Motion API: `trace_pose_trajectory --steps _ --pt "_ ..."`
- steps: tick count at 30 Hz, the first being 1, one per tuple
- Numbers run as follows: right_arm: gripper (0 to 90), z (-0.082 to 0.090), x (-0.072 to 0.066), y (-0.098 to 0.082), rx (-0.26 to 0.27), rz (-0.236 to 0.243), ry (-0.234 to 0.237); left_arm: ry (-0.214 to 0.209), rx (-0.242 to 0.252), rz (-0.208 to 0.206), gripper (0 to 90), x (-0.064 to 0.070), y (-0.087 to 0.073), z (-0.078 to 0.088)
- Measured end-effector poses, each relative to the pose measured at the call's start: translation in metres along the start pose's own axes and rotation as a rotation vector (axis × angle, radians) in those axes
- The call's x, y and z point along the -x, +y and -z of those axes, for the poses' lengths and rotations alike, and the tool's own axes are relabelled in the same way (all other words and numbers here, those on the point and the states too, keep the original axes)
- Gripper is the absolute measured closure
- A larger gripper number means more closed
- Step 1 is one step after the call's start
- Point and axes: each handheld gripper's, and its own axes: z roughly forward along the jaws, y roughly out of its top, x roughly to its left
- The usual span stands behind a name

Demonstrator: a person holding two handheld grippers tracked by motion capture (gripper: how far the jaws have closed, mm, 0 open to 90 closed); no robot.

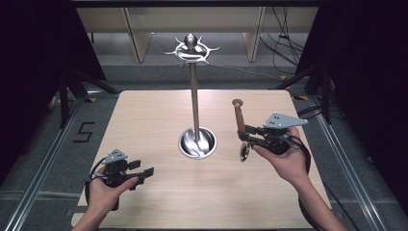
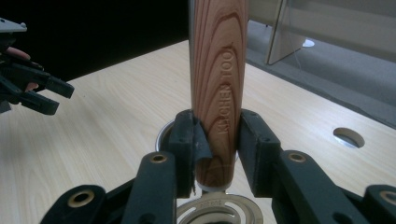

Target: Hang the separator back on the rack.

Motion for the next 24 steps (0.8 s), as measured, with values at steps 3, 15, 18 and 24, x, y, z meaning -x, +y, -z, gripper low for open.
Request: trace_pose_trajectory --steps 3,15,18,24 --pt "69.3 0.0 0.0 0.003 0.015 0.017 0.002 0.003 -0.004 -0.002 31.2 0.0 0.0 0.0" --pt "69.3 0.001 -0.003 0.008 0.015 -0.006 0.0 0.004 -0.007 -0.006 31.2 -0.001 0.0 0.0" --pt "69.3 0.0 -0.003 0.009 0.023 0.001 0.0 0.001 -0.003 -0.007 31.2 0.0 0.0 0.0" --pt "69.3 0.001 -0.005 0.012 0.031 0.006 -0.01 0.011 -0.005 -0.005 31.2 0.0 0.0 0.001"
